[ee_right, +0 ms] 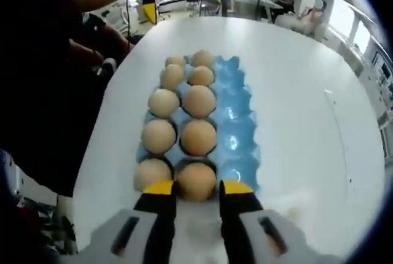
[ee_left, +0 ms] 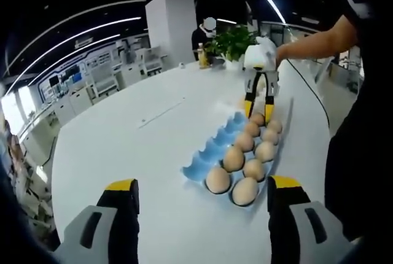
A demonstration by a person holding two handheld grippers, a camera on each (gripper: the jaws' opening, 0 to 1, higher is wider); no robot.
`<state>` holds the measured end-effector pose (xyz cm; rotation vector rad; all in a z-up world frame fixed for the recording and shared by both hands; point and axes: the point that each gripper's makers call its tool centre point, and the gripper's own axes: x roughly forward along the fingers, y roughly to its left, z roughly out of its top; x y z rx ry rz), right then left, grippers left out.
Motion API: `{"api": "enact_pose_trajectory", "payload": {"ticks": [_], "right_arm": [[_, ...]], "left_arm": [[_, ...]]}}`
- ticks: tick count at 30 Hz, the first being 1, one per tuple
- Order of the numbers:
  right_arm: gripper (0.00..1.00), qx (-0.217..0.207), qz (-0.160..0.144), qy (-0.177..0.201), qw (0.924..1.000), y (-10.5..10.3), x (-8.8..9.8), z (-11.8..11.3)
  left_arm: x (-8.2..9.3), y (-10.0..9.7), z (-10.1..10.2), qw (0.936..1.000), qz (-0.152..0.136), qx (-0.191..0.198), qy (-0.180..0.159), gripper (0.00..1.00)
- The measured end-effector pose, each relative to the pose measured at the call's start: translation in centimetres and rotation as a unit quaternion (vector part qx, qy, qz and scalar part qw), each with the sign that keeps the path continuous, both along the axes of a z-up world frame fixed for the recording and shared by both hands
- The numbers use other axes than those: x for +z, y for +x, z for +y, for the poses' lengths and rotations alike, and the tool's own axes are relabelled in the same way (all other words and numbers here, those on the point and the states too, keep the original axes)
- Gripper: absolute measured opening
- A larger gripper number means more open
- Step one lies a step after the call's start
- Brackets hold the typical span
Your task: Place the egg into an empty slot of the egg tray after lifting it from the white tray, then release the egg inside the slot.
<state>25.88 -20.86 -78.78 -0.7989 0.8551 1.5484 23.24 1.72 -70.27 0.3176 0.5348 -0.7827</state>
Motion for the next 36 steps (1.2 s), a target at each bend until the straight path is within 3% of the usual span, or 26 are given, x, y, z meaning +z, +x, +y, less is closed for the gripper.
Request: {"api": "enact_pose_trajectory", "payload": {"ticks": [7, 11, 15, 17, 22, 29, 31, 36], "right_arm": [[0.28, -0.022, -0.013, 0.021, 0.9994, 0.5, 1.9, -1.0], [0.27, -0.076, -0.069, 0.024, 0.9944, 3.4, 2.7, -3.2], [0.28, -0.112, -0.053, 0.023, 0.9920, 4.2, 2.9, -5.3], [0.28, -0.118, -0.067, 0.018, 0.9906, 4.5, 2.9, -6.0], [0.27, -0.134, -0.061, 0.006, 0.9892, 4.4, 2.3, -7.2], [0.27, -0.136, -0.074, 0.003, 0.9880, 4.9, 2.2, -7.2], [0.27, -0.135, -0.092, -0.001, 0.9867, 5.5, 2.0, -7.0], [0.26, -0.130, -0.109, 0.014, 0.9853, 6.6, 2.0, -5.5]], "left_arm": [[0.1, 0.0, 0.0, 1.0000, -0.003, -0.001, 0.002, 0.87], [0.1, 0.0, -0.1, 1.0000, -0.003, -0.002, 0.003, 0.87], [0.0, -0.1, -0.4, 1.0000, -0.002, -0.006, 0.002, 0.87], [0.1, -0.1, -0.4, 1.0000, -0.002, -0.005, 0.000, 0.87], [0.1, -0.1, -0.3, 1.0000, -0.002, -0.005, 0.000, 0.87], [0.0, -0.1, -0.2, 1.0000, -0.002, -0.005, 0.002, 0.87], [0.0, 0.0, -0.2, 1.0000, -0.002, -0.004, 0.001, 0.87], [0.0, 0.0, -0.2, 1.0000, -0.002, -0.004, 0.002, 0.88]]}}
